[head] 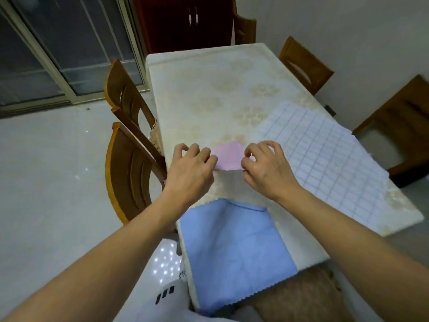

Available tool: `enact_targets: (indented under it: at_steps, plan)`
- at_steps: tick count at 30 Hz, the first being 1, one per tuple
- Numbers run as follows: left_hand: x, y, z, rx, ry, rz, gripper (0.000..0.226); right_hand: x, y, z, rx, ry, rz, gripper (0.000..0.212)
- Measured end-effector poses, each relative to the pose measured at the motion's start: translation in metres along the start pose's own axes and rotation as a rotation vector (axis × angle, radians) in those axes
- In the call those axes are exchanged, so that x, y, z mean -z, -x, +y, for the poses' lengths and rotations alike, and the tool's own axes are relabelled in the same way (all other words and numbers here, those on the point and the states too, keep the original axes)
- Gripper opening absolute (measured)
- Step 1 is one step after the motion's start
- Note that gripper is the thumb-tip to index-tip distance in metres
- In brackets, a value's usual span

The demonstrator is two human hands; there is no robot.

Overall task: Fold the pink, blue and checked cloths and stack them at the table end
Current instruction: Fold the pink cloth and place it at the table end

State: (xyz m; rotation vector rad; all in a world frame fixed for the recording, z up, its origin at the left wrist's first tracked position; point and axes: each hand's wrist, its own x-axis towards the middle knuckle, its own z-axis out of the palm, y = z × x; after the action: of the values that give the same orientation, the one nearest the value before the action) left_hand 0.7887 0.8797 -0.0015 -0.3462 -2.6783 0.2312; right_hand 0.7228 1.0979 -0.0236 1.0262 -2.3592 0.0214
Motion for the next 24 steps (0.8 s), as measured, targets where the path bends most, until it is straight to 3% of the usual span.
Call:
enact_targets:
  at_steps: [10, 15, 24]
  plan:
    - [-0.026, 0.161, 0.072, -0.208, 0.156, -0.457, 0.030, -0.001, 0.174, -0.120, -0.045, -0.256, -0.273, 0.008]
    - [-0.023, 0.169, 0.071, -0.219, 0.195, -0.468, 0.022, 0.007, 0.190, -0.133, -0.065, -0.312, -0.296, 0.008]
    - [-0.040, 0.123, 0.045, -0.121, 0.184, -0.478, 0.016, -0.015, 0.147, -0.098, -0.176, -0.235, -0.228, 0.011]
